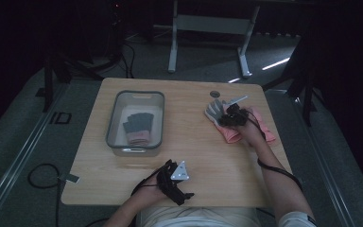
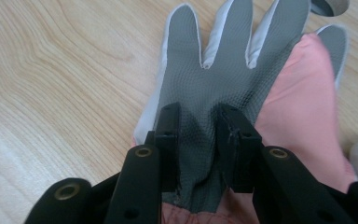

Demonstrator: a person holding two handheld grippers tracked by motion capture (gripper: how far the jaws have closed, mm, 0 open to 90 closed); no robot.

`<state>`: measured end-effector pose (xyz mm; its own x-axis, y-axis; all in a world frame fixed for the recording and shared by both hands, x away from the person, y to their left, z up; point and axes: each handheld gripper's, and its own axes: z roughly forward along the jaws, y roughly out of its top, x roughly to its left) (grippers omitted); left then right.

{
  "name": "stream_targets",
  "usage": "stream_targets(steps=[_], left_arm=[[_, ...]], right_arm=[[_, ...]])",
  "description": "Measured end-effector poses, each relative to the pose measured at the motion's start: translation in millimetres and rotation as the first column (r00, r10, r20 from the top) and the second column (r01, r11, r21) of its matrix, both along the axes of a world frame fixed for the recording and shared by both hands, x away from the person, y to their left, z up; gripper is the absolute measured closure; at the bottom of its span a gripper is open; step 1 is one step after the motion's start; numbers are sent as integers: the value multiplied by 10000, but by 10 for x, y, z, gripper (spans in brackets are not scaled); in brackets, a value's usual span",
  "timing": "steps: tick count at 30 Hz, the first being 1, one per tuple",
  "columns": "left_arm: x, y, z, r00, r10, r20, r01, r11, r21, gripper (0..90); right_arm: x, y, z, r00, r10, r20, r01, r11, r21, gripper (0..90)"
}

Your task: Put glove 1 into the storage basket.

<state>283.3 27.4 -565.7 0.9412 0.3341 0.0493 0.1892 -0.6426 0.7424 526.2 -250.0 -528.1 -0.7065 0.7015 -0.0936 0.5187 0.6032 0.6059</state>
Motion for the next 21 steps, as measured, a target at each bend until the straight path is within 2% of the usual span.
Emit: stream_targets(steps=[3, 6, 9, 11, 15, 18, 21], left_arm=[[1, 4, 3, 10000, 45, 0, -45, 10000, -4, 22], [-7, 15, -3, 10000, 55, -16, -55, 10000, -69, 22], [-12, 17, -10, 10000, 20, 56, -20, 10000, -32, 22], [-10, 19, -13, 10000, 11, 97, -11, 10000, 17, 22], [-6, 26, -12, 10000, -10, 30, 10, 9999, -145, 23], [5, 35, -17, 10000, 45, -37, -46, 9997, -221, 22], [8, 37, -19, 10000, 16, -29, -17, 9997, -228, 22]], right_arm=[[-9, 25, -42, 10000, 8, 89, -6, 9996, -266, 699], [-18, 47, -66, 9999, -104, 98, 108, 9992, -393, 751], [-17, 44, -73, 9994, -347, 28, 348, 9990, -288, 819], [-10, 22, -75, 9979, -632, -147, 633, 9980, 64, 838], [-15, -21, -33, 9932, -1092, -393, 1117, 9914, 685, 871], [-72, -33, 59, 9869, -1516, -546, 1572, 9803, 1197, 877], [-191, -28, 193, 9849, -1599, -670, 1693, 9702, 1736, 877]])
